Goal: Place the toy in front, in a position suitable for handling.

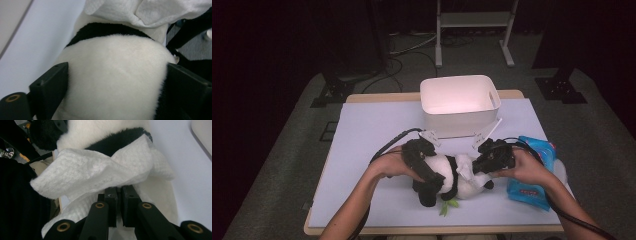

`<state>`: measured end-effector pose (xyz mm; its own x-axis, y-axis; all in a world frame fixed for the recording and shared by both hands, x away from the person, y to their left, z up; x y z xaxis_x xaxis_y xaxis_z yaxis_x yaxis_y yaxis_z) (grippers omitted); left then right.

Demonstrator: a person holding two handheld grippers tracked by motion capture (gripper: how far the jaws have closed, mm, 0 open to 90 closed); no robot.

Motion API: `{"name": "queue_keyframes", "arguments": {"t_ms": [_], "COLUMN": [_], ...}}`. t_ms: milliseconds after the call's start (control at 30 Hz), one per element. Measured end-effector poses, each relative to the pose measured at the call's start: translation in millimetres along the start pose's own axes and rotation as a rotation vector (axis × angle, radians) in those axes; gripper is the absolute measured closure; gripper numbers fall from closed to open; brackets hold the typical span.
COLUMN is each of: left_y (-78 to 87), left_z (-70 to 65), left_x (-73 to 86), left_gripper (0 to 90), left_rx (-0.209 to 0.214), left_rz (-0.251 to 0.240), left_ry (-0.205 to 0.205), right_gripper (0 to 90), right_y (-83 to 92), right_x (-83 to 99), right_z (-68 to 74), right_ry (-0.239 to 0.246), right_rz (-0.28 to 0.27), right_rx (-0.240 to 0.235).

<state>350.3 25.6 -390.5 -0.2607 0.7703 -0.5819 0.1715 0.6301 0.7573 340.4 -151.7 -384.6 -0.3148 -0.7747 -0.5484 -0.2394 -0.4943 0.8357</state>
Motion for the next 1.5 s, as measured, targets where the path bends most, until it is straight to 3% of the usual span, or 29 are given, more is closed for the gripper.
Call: {"name": "queue_keyframes", "arguments": {"t_ms": [100,233,367,500,600,733,833,933,1067,1200,1467,1500], "left_y": [-2.4,-2.0,7.9,18.8,22.5,30.6,36.3,37.7,28.6,28.7,38.0,40.2], "left_z": [-0.1,-0.7,-2.0,-0.1,2.7,9.1,13.5,17.8,18.1,16.1,7.3,6.9], "left_x": [-1.1,0.9,-1.5,-8.8,-13.8,-23.0,-27.5,-25.6,-11.3,3.5,9.2,10.1], "left_gripper": [14.2,30.0,40.9,45.3,45.6,46.1,46.3,45.8,42.3,38.0,19.2,17.8], "left_rx": [-0.005,-0.004,-0.031,-0.07,-0.086,-0.151,-0.176,-0.173,-0.144,-0.128,-0.09,-0.102], "left_rz": [0.018,-0.011,-0.02,-0.014,-0.008,0.006,-0.004,-0.016,-0.01,-0.059,-0.12,-0.118], "left_ry": [-0.014,-0.023,-0.046,-0.08,-0.099,-0.153,-0.186,-0.191,-0.198,-0.169,-0.086,-0.084], "right_gripper": [84.0,84.0,83.9,83.9,83.8,83.7,83.7,83.7,83.7,83.5,83.7,83.7], "right_y": [-1.4,-2.7,0.8,8.8,12.0,14.1,14.0,12.8,5.1,0.8,-11.0,-11.2], "right_x": [0.9,2.2,2.8,-0.3,-4.1,-10.5,-15.7,-19.6,-20.3,-22.6,-23.6,-22.7], "right_z": [1.0,1.6,-0.4,-5.9,-9.5,-17.4,-25.1,-29.7,-32.4,-38.2,-22.4,-20.9], "right_ry": [0.007,0.002,-0.009,-0.023,-0.013,-0.022,-0.034,-0.044,-0.038,-0.055,-0.022,-0.02], "right_rz": [0.002,-0.001,-0.02,-0.054,-0.055,-0.057,-0.058,-0.057,-0.032,-0.042,0.01,0.009], "right_rx": [0.0,-0.003,0.0,0.011,0.021,0.05,0.058,0.053,0.054,0.05,0.018,0.016]}}
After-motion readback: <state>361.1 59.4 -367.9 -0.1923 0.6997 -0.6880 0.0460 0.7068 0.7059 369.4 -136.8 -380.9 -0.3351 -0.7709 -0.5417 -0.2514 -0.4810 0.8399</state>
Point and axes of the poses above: each handheld gripper's, and its own axes: y roughly backward along the jaws, x roughly out of its underside, z roughly to its left, the point moved 5 cm from there along -y, roughly forward along the jaws, and after that the axes turned 11 degrees about x, right-handed, at the moved point
